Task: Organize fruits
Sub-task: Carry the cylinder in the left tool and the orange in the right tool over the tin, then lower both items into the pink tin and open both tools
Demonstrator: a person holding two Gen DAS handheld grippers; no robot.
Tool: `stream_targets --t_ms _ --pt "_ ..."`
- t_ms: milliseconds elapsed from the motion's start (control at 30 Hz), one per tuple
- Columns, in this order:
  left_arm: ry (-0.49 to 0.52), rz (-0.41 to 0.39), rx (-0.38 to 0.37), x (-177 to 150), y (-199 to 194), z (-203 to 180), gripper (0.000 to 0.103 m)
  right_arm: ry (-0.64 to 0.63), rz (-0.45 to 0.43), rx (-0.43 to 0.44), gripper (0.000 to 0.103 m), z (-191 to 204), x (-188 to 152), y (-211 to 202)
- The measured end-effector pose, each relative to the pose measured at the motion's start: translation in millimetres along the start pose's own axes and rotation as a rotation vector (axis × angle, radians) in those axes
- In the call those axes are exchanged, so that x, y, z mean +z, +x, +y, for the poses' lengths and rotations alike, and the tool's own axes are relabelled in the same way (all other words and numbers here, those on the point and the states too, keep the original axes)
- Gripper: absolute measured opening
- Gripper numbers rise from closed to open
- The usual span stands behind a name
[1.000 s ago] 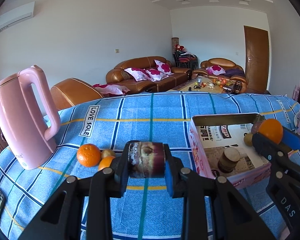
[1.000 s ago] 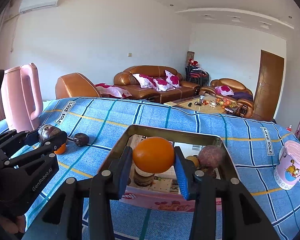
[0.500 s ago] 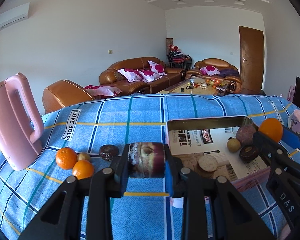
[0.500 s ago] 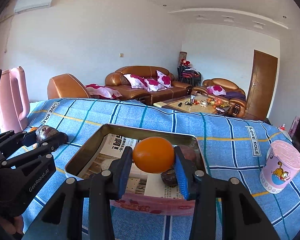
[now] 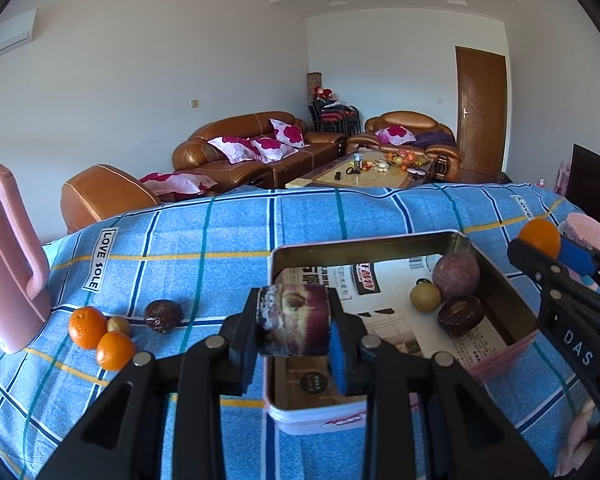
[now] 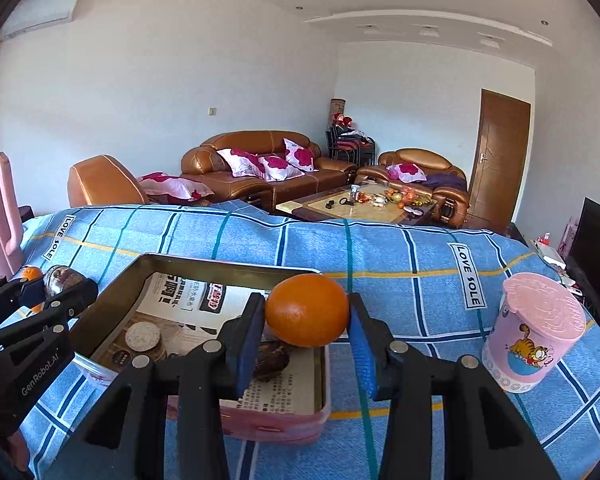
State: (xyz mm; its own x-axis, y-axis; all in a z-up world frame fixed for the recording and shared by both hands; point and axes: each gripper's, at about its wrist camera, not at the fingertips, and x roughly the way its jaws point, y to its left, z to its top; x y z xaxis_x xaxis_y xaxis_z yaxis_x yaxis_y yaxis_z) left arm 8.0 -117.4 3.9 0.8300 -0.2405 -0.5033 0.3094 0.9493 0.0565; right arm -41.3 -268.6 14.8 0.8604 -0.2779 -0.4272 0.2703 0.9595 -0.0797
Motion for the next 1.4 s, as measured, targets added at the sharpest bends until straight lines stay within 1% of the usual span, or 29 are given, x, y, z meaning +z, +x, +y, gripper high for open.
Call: stream_targets --t_ms 167,300,533,633,733,933,1100,1333,1400 --pt "0.028 0.001 -0.024 6 10 -19 0.031 0.038 0.009 -0.028 0.043 -14 4 9" --pt "0.029 0.001 -0.030 14 19 -25 0.031 0.047 0.017 -0.029 0.043 -14 6 16" --pt "0.002 0.034 -0.025 21 40 -20 0.031 0.033 0.020 -0.026 0.044 -2 12 27" --pt "-0.007 0.045 -0.026 24 48 -16 0.031 0.043 0.035 -0.010 0.044 2 16 39" --pt "-0.016 0.074 -0.034 23 55 -13 0.031 0.047 0.057 0.002 0.044 9 20 51" --pt "-0.041 0.116 -0.054 24 65 -7 0.031 0.039 0.111 0.050 0.044 21 22 69" --pt "-0.053 0.133 -0.062 25 69 -6 0.031 0.048 0.176 0.137 0.044 28 22 84" --pt "-0.070 0.137 -0.068 24 69 -1 0.031 0.097 0.178 0.226 0.045 24 19 86" --pt "-0.075 0.139 -0.070 24 70 3 0.031 0.122 0.174 0.249 0.048 21 18 85"
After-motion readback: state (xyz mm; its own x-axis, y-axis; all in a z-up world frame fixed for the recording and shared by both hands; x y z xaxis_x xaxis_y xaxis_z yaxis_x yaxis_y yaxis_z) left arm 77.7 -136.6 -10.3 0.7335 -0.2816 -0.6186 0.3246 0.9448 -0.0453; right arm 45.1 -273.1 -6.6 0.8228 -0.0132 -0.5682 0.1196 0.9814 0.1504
